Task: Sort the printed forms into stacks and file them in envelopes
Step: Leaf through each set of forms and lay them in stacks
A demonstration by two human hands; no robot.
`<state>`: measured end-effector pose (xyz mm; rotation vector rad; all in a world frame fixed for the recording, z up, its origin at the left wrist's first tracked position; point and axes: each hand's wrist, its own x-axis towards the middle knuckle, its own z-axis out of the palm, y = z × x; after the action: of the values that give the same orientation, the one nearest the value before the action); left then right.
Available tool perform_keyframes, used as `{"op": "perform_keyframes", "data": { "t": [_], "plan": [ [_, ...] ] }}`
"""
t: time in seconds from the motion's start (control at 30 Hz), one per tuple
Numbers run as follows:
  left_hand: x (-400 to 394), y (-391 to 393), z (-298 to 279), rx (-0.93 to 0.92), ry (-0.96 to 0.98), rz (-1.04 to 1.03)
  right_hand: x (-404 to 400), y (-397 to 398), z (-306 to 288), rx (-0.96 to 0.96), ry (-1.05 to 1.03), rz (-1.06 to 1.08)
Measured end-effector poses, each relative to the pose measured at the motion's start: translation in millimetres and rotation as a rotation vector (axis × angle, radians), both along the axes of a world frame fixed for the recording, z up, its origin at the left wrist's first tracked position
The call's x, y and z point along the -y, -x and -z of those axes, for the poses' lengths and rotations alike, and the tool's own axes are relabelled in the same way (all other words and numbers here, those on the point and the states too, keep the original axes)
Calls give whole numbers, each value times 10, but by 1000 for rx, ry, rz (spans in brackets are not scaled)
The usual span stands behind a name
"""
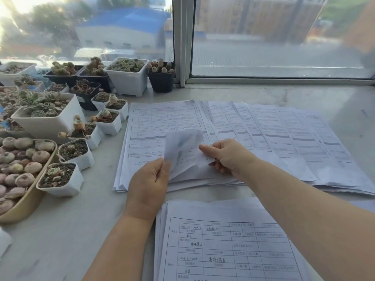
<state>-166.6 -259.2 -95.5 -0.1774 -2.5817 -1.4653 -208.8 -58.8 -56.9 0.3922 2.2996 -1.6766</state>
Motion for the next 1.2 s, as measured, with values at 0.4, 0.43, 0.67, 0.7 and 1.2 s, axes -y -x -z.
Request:
{"op": "perform_keyframes", "data": {
  "t": [0.4,0.43,0.67,0.7,1.2],
  "plan": [
    [6,-7,-31,72,-31,43,1,-72,-167,114,181,0],
    [11,-7,-25,70,1,73,-28,-101,-204,123,205,16],
    [0,63,2,49,154,88,-490,-840,-448,20,131,192],
    [-16,75,-15,51,188,86,-562,-1051,-472,3,136,208],
    [-667,-2416,-516,-37,454,514,-726,-3714,-133,5,-231,162]
  ]
}}
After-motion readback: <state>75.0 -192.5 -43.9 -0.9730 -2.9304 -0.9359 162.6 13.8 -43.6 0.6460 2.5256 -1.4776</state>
